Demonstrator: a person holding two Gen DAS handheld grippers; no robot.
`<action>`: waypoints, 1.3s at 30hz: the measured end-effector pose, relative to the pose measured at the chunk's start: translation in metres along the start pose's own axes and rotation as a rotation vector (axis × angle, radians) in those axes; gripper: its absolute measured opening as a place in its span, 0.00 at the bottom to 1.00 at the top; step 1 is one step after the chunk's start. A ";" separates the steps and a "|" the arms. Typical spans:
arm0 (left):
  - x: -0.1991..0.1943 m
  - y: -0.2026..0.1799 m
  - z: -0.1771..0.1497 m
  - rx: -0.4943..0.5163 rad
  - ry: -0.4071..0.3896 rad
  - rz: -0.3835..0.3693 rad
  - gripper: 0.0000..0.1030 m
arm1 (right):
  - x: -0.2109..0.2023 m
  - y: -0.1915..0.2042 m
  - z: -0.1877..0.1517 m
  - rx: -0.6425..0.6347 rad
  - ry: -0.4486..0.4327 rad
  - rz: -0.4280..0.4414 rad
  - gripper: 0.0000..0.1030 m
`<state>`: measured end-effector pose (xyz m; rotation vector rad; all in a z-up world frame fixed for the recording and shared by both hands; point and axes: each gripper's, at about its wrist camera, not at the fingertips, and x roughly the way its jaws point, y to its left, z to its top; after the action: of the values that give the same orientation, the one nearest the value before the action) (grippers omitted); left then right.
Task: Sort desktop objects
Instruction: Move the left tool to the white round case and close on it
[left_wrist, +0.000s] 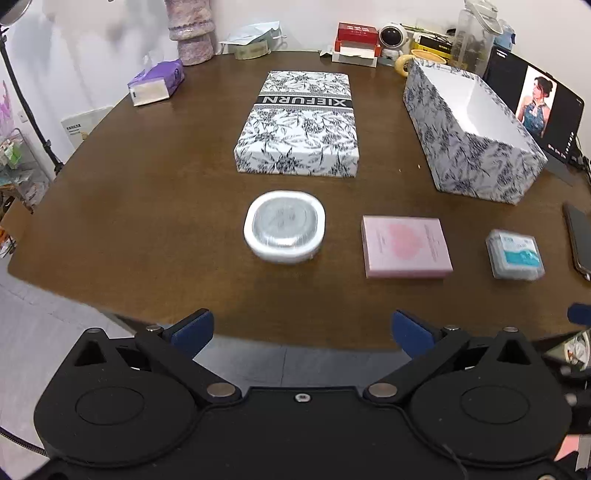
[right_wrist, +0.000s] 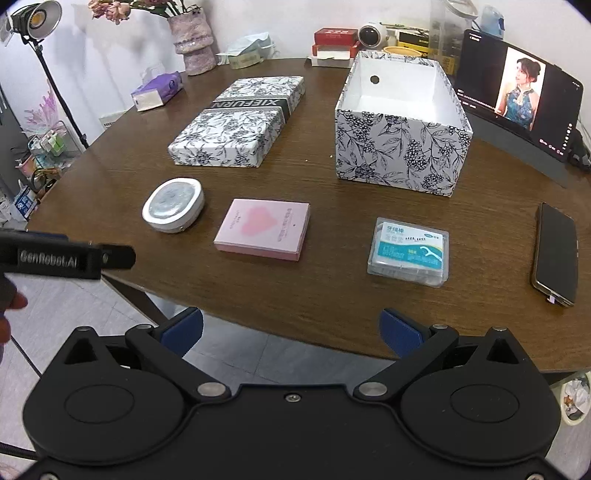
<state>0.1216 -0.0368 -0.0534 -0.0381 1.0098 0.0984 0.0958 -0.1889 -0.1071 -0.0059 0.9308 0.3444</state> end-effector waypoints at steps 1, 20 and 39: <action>0.005 0.001 0.004 -0.002 0.000 -0.003 1.00 | 0.004 -0.001 0.002 0.000 0.005 -0.008 1.00; 0.097 0.006 0.067 0.052 0.090 0.017 1.00 | 0.052 0.005 0.047 0.018 0.053 -0.044 1.00; 0.146 0.011 0.079 0.083 0.223 0.002 0.83 | 0.076 -0.008 0.067 0.036 0.079 -0.073 1.00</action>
<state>0.2641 -0.0102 -0.1349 0.0281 1.2357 0.0546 0.1925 -0.1642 -0.1274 -0.0203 1.0123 0.2612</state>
